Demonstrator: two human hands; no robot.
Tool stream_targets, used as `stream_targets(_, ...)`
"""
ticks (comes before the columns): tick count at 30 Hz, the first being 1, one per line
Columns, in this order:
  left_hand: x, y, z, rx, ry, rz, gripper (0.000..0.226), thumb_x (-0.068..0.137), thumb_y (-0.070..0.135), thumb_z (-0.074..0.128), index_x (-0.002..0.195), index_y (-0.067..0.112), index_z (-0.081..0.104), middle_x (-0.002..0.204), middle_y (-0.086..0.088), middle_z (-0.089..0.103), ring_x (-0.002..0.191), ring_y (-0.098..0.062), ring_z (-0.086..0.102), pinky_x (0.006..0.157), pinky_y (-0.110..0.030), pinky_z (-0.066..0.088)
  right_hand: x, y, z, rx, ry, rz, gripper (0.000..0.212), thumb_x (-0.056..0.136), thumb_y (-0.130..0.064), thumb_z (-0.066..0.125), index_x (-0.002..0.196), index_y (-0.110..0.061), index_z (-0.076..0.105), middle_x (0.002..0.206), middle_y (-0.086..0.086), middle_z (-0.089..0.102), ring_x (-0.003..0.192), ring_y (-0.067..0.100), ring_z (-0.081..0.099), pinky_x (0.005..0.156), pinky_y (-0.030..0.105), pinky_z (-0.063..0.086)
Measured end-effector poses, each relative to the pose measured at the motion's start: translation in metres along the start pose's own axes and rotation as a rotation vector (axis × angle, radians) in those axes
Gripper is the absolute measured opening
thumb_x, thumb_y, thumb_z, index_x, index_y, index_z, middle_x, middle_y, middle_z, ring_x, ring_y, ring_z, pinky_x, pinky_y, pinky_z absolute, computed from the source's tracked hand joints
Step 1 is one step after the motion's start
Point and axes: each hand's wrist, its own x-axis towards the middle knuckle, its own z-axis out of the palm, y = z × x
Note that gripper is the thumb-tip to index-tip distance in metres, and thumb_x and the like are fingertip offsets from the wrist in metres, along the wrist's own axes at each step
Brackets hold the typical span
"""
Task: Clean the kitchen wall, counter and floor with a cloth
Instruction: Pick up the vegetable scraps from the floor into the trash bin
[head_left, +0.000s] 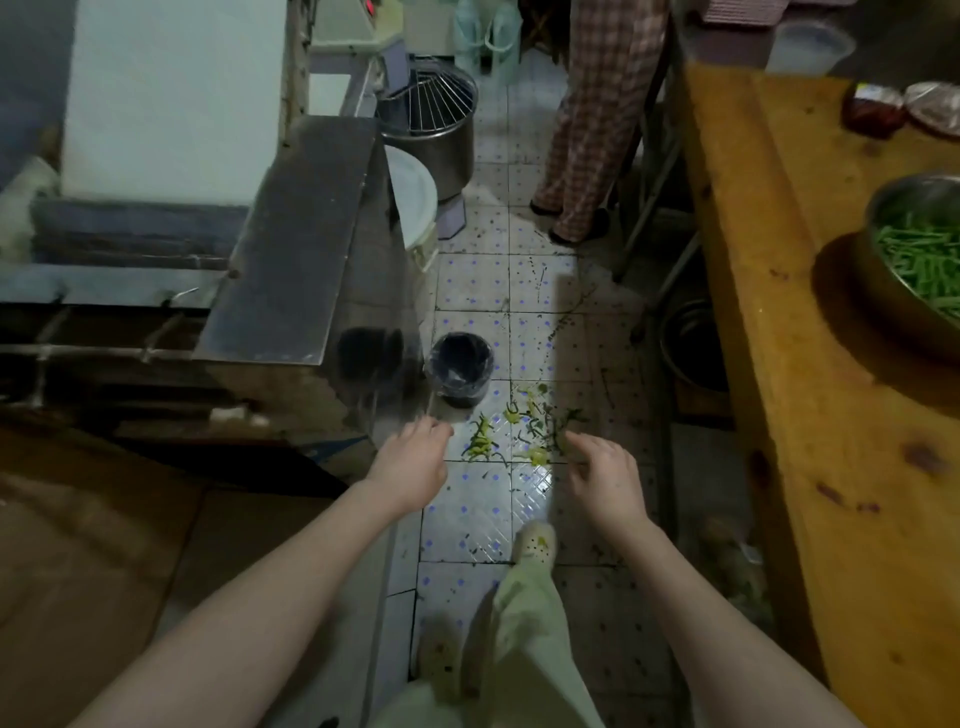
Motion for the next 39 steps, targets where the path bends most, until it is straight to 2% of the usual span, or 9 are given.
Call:
stream_targets(11, 0.142, 0.029, 0.011, -0.036, -0.047, -0.119, 0.045, 0.092, 0.017, 0.044, 0.137, 0.013, 0.037, 0.135, -0.007, 0.041, 0.121, -0.026, 0.043, 0.100, -0.036, 0.036, 0.133, 0.077, -0.003, 0.075, -0.093, 0.088, 0.048, 0.089, -0.014, 0.058, 0.135, -0.022, 0.049, 0.136, 0.000, 0.053, 0.128, 0.020, 0.043, 0.112, 0.036, 0.027)
stream_targets(19, 0.215, 0.022, 0.057, -0.046, -0.097, -0.185, 0.044, 0.092, 0.015, 0.044, 0.135, 0.016, 0.038, 0.141, -0.007, 0.038, 0.125, -0.026, 0.040, 0.100, -0.038, 0.036, 0.194, 0.104, 0.041, 0.167, -0.093, 0.139, 0.046, 0.086, -0.008, 0.060, 0.131, -0.016, 0.054, 0.130, 0.004, 0.058, 0.122, 0.022, 0.050, 0.108, 0.038, 0.036)
stream_targets(23, 0.248, 0.012, 0.080, -0.068, -0.108, -0.218, 0.046, 0.092, 0.015, 0.044, 0.137, 0.017, 0.037, 0.137, -0.007, 0.041, 0.123, -0.026, 0.043, 0.098, -0.038, 0.038, 0.220, 0.113, 0.075, 0.140, -0.132, 0.120, 0.047, 0.085, -0.006, 0.061, 0.131, -0.016, 0.054, 0.128, 0.005, 0.059, 0.119, 0.023, 0.052, 0.107, 0.038, 0.038)
stream_targets(29, 0.294, -0.008, 0.129, -0.025, -0.080, -0.174, 0.047, 0.091, 0.016, 0.047, 0.137, 0.015, 0.036, 0.134, -0.008, 0.042, 0.122, -0.026, 0.043, 0.100, -0.036, 0.038, 0.254, 0.128, 0.140, 0.057, -0.151, 0.033, 0.049, 0.083, -0.003, 0.058, 0.130, -0.016, 0.054, 0.127, 0.004, 0.060, 0.117, 0.025, 0.053, 0.105, 0.038, 0.038)
stream_targets(33, 0.319, -0.025, 0.185, -0.001, -0.087, -0.150, 0.049, 0.090, 0.015, 0.045, 0.138, 0.016, 0.034, 0.139, -0.007, 0.037, 0.127, -0.025, 0.039, 0.099, -0.036, 0.036, 0.272, 0.138, 0.194, 0.054, -0.147, 0.033, 0.047, 0.086, -0.006, 0.056, 0.131, -0.018, 0.053, 0.126, 0.004, 0.060, 0.117, 0.023, 0.052, 0.105, 0.035, 0.037)
stream_targets(39, 0.350, -0.055, 0.282, 0.029, -0.135, -0.127, 0.047, 0.091, 0.018, 0.043, 0.138, 0.019, 0.035, 0.136, -0.003, 0.042, 0.124, -0.022, 0.043, 0.100, -0.034, 0.037, 0.295, 0.177, 0.286, 0.022, -0.166, 0.017, 0.048, 0.089, -0.009, 0.054, 0.135, -0.024, 0.049, 0.133, -0.003, 0.055, 0.123, 0.017, 0.048, 0.109, 0.038, 0.033)
